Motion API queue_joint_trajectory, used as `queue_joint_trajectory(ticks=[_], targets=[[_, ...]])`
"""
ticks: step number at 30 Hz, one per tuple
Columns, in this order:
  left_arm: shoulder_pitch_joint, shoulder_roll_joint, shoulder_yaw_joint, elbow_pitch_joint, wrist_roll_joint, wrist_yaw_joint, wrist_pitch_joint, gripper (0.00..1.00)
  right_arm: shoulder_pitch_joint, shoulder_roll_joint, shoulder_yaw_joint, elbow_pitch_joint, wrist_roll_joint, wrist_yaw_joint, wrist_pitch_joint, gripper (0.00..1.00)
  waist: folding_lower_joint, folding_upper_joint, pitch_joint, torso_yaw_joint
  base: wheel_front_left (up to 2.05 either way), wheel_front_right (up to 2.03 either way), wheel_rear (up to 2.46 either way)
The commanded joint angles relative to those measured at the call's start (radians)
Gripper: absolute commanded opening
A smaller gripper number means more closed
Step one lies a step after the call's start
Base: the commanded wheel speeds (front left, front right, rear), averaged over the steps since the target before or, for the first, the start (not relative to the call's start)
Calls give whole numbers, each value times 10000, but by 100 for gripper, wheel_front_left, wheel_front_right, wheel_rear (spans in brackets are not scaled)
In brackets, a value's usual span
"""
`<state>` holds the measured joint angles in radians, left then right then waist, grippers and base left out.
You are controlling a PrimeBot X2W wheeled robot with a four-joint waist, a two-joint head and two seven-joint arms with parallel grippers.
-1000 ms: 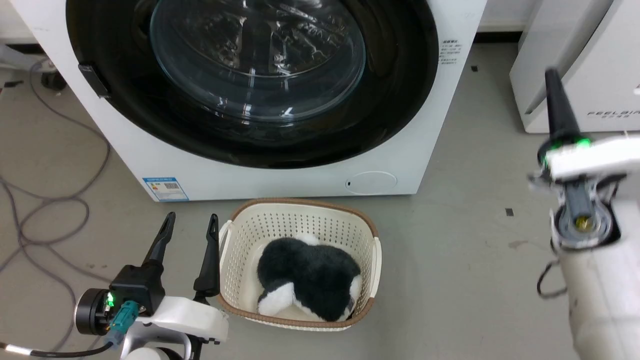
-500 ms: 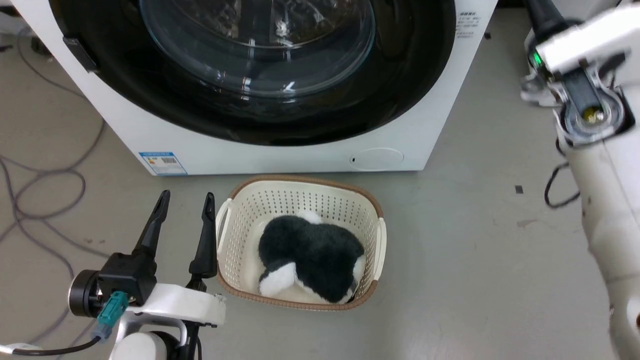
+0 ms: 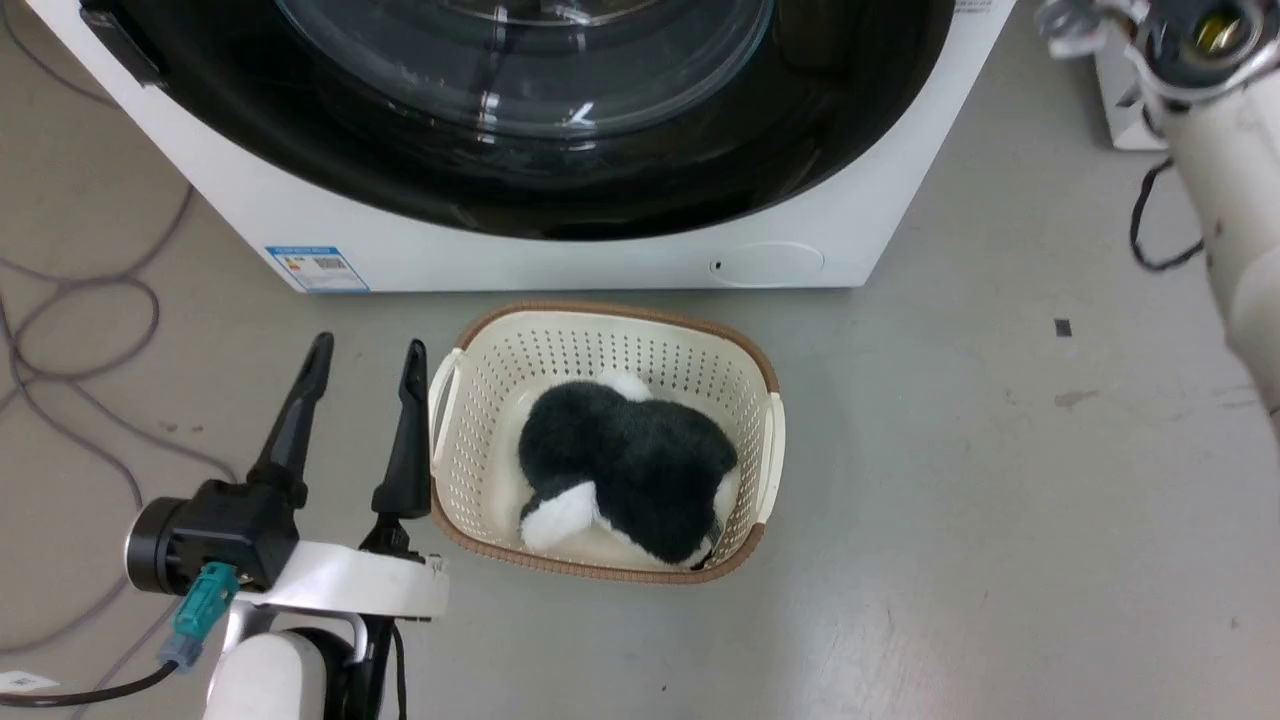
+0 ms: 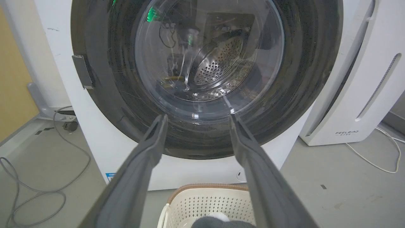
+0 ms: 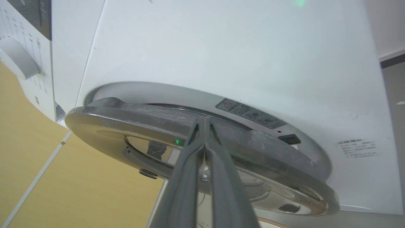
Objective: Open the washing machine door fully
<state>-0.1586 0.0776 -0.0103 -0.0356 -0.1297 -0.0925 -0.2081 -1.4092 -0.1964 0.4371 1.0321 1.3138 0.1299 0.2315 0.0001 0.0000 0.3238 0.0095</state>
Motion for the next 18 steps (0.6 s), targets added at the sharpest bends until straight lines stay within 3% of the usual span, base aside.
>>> queue_joint_trajectory(ticks=[1, 18], targets=[[-181, 52, 52, -64, -101, -61, -110, 100, -478, -35, 191, 265, 259, 7, 122, 0, -1, 0, 98, 16, 0, 0, 0], [-670, 33, 69, -175, -334, -296, -442, 100, -3163, -284, 2281, 2094, 1198, 8, 2600, 0, -1, 0, 1042, 140, 0, 0, 0]])
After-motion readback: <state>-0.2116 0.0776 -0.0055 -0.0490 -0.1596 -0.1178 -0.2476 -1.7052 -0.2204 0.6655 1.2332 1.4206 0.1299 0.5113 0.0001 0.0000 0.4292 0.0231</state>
